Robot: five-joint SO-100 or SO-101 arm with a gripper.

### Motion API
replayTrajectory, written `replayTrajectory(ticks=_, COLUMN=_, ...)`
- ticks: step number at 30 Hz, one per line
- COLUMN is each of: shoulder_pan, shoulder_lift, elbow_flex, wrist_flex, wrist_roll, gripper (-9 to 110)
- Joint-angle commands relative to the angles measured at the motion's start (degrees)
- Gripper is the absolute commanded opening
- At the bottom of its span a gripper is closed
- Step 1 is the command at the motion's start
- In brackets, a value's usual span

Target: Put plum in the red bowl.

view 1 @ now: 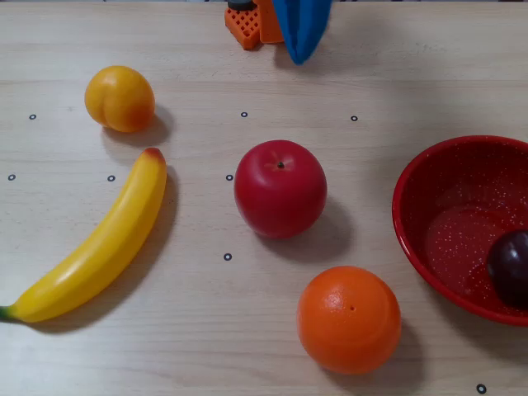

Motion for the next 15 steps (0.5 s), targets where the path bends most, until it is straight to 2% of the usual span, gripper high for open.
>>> replayTrajectory(ticks=1, shoulder_pan=1.58, shoulder_lift=6.77, elbow_flex=-0.35, wrist_flex=0.62, wrist_roll=1.49, gripper=0)
replayTrajectory(ticks=15, shoulder_pan=4.57, shoulder_lift=29.44, elbow_flex=19.86, wrist_flex=6.15, wrist_roll=3.69, gripper=0)
